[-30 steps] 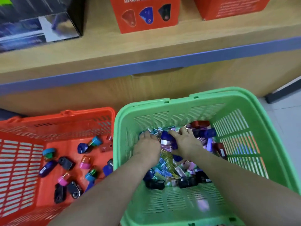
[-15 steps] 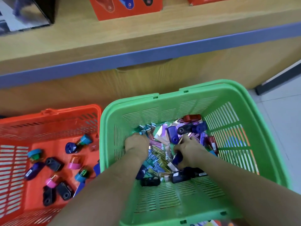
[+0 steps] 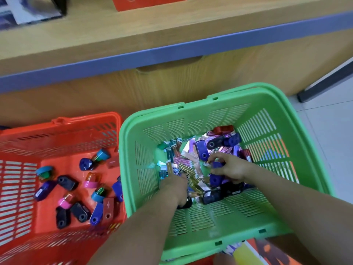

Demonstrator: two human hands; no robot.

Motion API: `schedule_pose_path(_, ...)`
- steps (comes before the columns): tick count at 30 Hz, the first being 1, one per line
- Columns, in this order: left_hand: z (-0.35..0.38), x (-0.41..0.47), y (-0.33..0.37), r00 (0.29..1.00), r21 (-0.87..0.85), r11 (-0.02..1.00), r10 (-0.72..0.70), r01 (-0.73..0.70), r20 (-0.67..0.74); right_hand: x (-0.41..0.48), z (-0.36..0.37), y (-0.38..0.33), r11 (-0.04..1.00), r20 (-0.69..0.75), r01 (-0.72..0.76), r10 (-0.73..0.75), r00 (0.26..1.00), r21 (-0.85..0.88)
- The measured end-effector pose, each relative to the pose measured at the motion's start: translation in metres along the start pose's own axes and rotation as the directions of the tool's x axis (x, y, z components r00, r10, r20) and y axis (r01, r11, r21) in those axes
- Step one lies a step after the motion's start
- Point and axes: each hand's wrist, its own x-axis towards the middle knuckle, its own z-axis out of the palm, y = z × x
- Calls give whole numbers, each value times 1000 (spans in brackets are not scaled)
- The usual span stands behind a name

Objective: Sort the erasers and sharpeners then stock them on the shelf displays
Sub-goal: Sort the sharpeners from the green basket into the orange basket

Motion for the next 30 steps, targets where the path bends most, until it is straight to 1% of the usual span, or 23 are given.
schedule_pose_path(1,1,1,-1,1000,-3,1000,3,-3,21,-3,0,1,987,33,-56,52,998,147)
schedule_pose_path(2,0,-1,-3,999,25,1000,14,-15,36,-5,1,2,961,63,-105,92,994,255)
schedule_pose_path(5,-6,-4,-5,990,123,986,97,-109,98,-6,6,8,859,112,-195,161,981,473)
schedule_pose_path(7,-13,-9,-6,983,149,976,141,-158,120,-10,7,4,825,93,-201,179,979,529)
schedule_pose_path(9,-26,-22,-5,985,130,978,158,-166,73,-18,3,-7,826,71,-167,153,986,538)
schedule_pose_path(11,-48,-42,-2,986,-42,985,163,-165,-40,-30,-4,-24,813,75,-127,103,992,568)
schedule_pose_path(12,-61,-56,-3,977,-137,973,166,-184,-134,-37,-9,-35,800,84,-101,64,994,592)
schedule_pose_path(13,-76,-74,-6,954,-200,955,167,-219,-248,-46,-15,-49,781,94,-67,11,995,621)
schedule_pose_path(15,-98,-116,-27,875,-264,914,161,-307,-457,-68,-25,-80,720,105,24,-134,985,693)
schedule_pose_path(16,-103,-137,-44,839,-299,889,151,-347,-523,-79,-29,-97,683,95,83,-218,971,725)
schedule_pose_path(17,-105,-159,-64,814,-368,840,140,-399,-563,-91,-30,-115,659,83,142,-298,951,739)
schedule_pose_path(18,-103,-179,-86,800,-480,743,124,-467,-587,-102,-26,-134,661,79,200,-367,927,723)
schedule_pose_path(19,-99,-195,-108,787,-605,589,88,-536,-611,-113,-17,-153,688,87,254,-420,904,679)
schedule_pose_path(20,-90,-202,-133,775,-700,421,14,-577,-631,-121,-3,-171,727,99,311,-461,882,613)
schedule_pose_path(21,-80,-204,-156,769,-756,289,-94,-587,-633,-127,17,-188,764,112,363,-489,865,534)
schedule_pose_path(22,-66,-199,-178,773,-800,207,-213,-563,-598,-132,41,-203,796,125,399,-501,856,455)
schedule_pose_path(23,-48,-190,-198,781,-842,160,-316,-516,-538,-134,69,-215,824,139,419,-499,855,382)
schedule_pose_path(25,-8,-165,-227,794,-906,91,-450,-414,-409,-125,128,-228,870,152,431,-472,869,238)
schedule_pose_path(27,37,-139,-241,810,-949,53,-508,-310,-293,-103,178,-227,895,106,440,-446,889,77)
schedule_pose_path(29,74,-118,-244,808,-976,64,-552,-207,-207,-78,212,-220,883,40,443,-442,896,-157)
schedule_pose_path(30,89,-109,-246,796,-983,59,-579,-176,-177,-70,223,-216,872,-2,421,-435,900,-249)
